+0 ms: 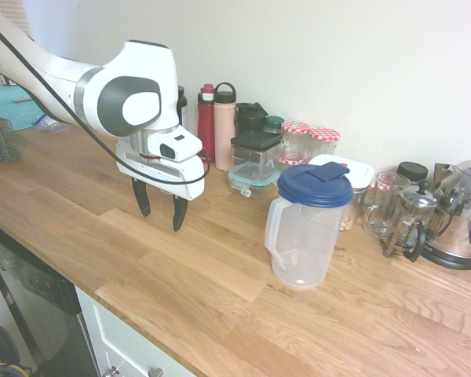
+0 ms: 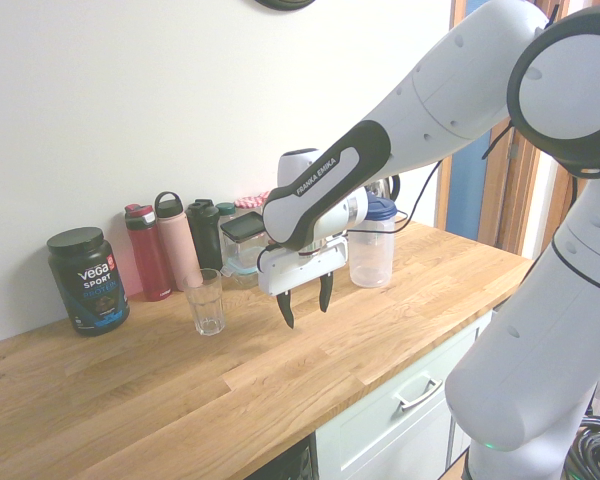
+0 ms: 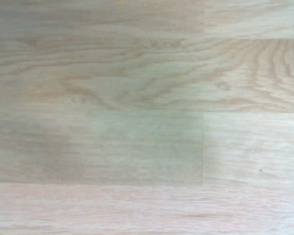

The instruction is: Pour me some water

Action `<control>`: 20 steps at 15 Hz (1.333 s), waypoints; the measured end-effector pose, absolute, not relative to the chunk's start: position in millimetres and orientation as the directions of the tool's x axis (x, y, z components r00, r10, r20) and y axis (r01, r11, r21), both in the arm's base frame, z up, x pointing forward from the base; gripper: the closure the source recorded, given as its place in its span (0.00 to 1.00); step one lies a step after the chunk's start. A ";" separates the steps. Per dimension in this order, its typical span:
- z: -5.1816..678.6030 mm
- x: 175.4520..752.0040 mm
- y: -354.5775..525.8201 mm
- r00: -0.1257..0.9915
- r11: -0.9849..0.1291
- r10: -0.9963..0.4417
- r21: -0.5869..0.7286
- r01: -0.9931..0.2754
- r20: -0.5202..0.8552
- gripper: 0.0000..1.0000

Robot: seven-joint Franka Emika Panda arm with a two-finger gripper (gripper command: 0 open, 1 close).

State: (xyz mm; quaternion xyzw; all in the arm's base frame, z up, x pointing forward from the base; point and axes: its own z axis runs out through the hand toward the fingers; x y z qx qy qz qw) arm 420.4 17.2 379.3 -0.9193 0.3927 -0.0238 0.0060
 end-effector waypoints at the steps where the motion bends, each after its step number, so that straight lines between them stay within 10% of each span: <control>1: 379.1 420.4 16.6 0.689 -0.690 -0.723 -0.030 -0.723 0.039 0.00; 20: 518.7 315.5 -141.6 0.414 -0.469 -0.880 -0.290 -0.834 0.231 0.00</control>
